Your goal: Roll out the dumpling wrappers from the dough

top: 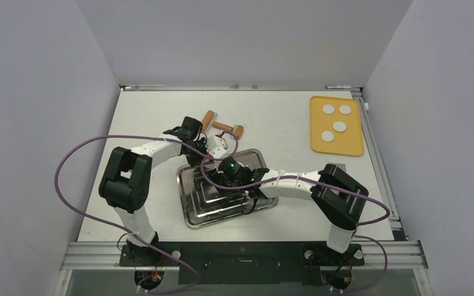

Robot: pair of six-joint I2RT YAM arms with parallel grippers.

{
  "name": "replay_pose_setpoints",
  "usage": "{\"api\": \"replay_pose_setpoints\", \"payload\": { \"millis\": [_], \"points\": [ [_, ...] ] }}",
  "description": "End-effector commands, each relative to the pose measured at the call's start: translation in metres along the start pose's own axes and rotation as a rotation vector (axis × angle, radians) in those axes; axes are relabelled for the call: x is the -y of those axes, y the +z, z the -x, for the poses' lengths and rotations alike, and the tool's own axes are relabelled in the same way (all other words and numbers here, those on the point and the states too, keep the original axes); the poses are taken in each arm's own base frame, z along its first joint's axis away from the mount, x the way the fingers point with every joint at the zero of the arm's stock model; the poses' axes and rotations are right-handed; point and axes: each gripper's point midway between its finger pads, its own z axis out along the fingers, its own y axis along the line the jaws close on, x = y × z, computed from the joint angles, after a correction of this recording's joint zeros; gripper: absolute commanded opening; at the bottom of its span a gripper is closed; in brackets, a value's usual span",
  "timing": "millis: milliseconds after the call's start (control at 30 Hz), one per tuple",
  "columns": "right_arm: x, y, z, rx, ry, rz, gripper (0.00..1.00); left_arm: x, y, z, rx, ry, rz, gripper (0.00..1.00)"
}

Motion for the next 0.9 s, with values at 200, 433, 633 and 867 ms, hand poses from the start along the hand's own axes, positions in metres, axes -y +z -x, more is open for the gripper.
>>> {"api": "replay_pose_setpoints", "payload": {
  "millis": [200, 433, 633, 867],
  "points": [
    [-0.064, -0.036, 0.045, 0.097, 0.115, 0.354, 0.08, 0.002, 0.000, -0.009, -0.036, -0.005, -0.024, 0.00],
    [-0.072, -0.056, 0.067, 0.140, 0.114, 0.414, 0.09, 0.002, -0.003, -0.008, -0.033, -0.011, -0.020, 0.00],
    [-0.023, -0.064, 0.072, 0.153, 0.170, 0.224, 0.08, 0.001, -0.004, -0.008, -0.028, -0.021, -0.019, 0.00],
    [0.064, -0.082, 0.071, 0.192, 0.318, -0.075, 0.08, 0.001, -0.003, -0.009, -0.031, -0.023, -0.022, 0.00]
  ]
}}
